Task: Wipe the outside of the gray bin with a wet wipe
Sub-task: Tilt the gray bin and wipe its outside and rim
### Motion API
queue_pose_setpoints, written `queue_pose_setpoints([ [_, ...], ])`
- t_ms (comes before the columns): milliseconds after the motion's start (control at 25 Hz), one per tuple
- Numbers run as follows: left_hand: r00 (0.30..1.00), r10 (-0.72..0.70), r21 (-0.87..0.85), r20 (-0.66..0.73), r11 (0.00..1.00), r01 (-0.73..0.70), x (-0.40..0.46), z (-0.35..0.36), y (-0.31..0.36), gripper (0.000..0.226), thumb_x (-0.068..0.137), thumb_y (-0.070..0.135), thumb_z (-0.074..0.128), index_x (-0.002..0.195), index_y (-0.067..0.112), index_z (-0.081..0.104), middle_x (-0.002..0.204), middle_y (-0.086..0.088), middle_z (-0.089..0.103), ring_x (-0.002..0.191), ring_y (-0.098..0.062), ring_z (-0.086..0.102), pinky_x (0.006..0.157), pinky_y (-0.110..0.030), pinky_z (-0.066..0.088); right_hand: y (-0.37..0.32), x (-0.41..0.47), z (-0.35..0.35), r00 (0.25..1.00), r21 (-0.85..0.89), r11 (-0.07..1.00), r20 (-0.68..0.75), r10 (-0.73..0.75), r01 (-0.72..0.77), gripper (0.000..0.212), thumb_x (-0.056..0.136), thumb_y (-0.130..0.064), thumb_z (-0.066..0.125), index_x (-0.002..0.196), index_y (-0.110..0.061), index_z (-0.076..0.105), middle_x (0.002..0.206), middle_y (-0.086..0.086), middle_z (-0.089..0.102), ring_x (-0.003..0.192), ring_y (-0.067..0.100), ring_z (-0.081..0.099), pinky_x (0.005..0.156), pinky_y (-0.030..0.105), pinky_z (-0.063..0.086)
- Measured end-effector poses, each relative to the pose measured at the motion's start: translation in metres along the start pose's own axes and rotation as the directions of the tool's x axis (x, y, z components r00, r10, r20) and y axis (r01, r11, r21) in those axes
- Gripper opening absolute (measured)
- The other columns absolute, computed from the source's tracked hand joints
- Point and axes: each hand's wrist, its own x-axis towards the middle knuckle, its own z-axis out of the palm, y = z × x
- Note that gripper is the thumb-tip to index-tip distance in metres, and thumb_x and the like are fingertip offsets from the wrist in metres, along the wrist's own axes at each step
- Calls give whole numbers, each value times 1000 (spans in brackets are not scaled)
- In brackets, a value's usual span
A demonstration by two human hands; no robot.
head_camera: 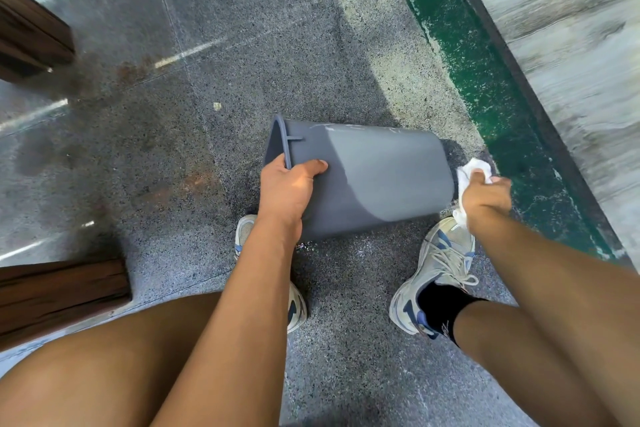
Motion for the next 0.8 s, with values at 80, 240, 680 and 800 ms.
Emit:
queue_pose_setpoints([
  [80,999,-14,-11,29,1000,15,-1,0,-1,16,83,6,73,91,20,69,86,0,78,64,-14,70,48,-20,49,4,-3,-5,1000,66,998,-25,13,-12,49,100,-48,50,131,-10,46,132,24,60,117,44,60,95,45,49],
  [240,990,-66,-58,126,996,74,-18,8,-1,13,86,6,70,94,15,75,89,-8,79,74,-23,72,63,-34,61,-15,-15,-17,988,305,952,-143,63,-17,45,99,-47,51,127,-12,52,124,17,65,111,35,63,82,34,44],
  [680,836,-268,-120,479,923,365,-24,17,9,76,88,72,41,111,7,74,111,-21,74,98,-37,72,94,-47,53,-58,-67,-39,988,538,829,-57,-140,149,40,99,-37,58,124,-5,58,106,5,60,93,22,57,70,24,41],
  [800,856,-284,-128,433,920,370,-24,20,7,50,92,47,44,100,6,71,92,-18,74,77,-32,71,79,-40,56,-72,-88,-42,963,506,838,49,-266,206,22,97,-35,59,108,-15,60,103,5,64,91,24,59,68,26,45],
])
